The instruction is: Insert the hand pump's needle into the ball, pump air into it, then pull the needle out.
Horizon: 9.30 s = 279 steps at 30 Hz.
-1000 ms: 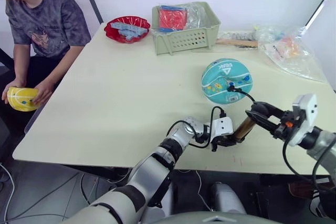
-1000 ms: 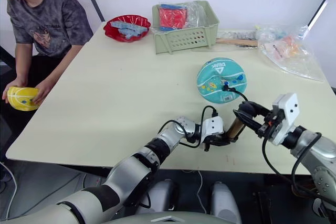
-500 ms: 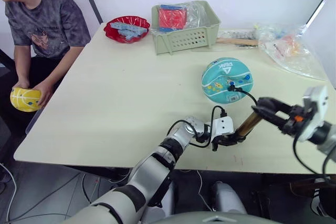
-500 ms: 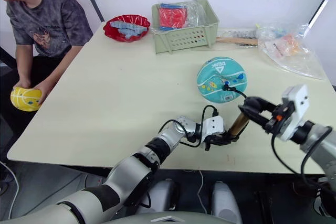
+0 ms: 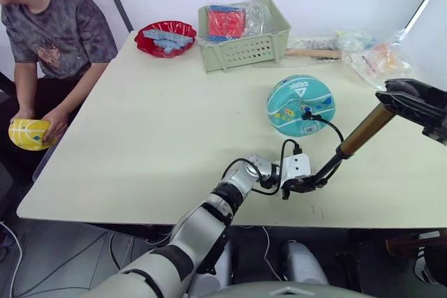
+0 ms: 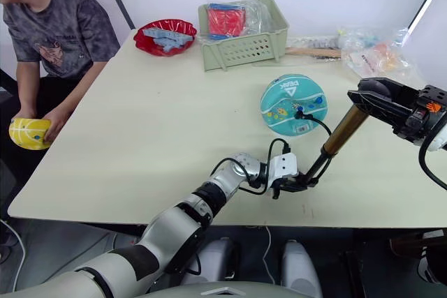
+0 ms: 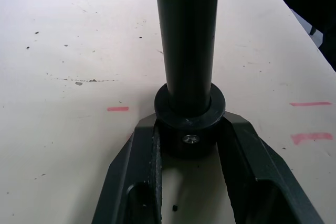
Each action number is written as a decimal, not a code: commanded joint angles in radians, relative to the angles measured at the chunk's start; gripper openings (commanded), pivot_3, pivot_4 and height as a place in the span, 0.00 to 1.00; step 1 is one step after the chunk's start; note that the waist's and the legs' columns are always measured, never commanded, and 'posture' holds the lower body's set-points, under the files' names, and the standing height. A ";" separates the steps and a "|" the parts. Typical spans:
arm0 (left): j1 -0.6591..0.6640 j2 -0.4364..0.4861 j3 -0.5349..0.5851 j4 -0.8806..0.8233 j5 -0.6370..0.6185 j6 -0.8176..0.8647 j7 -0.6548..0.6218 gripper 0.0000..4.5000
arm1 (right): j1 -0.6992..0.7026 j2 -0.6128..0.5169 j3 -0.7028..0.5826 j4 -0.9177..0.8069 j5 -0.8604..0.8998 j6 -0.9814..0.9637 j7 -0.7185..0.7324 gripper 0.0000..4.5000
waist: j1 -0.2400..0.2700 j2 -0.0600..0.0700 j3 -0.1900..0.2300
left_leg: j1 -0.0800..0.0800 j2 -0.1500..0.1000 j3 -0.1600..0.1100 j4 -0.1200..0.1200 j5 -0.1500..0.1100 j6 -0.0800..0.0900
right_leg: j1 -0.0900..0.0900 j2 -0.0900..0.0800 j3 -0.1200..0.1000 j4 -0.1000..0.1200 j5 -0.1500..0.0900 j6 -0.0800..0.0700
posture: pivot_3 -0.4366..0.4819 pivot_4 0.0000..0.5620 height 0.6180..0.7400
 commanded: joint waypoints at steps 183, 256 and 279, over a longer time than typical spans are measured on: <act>0.012 0.016 -0.055 0.119 0.079 0.005 -0.031 0.24 | 0.271 0.299 0.343 -0.104 -0.567 -0.240 -0.051 0.38 | 0.000 -0.004 -0.019 | 0.006 0.008 -0.009 0.004 -0.016 0.013 | 0.017 -0.015 -0.047 -0.020 0.003 -0.009 | 0.48 0.27 0.98; 0.007 0.031 -0.062 0.120 0.082 0.002 -0.037 0.24 | 0.291 0.385 0.406 0.021 -0.732 -0.426 0.023 0.38 | 0.000 -0.004 -0.005 | 0.017 0.008 -0.008 0.002 -0.016 0.013 | 0.025 -0.019 -0.058 -0.020 0.002 -0.011 | 0.48 0.27 0.98; 0.013 0.021 -0.069 0.124 0.087 0.000 -0.040 0.24 | 0.011 0.037 -0.128 -0.076 -0.250 -0.048 -0.059 0.38 | 0.002 0.004 0.003 | 0.014 0.007 -0.007 0.002 -0.016 0.013 | 0.024 -0.021 -0.058 -0.021 0.002 -0.011 | 0.48 0.27 0.98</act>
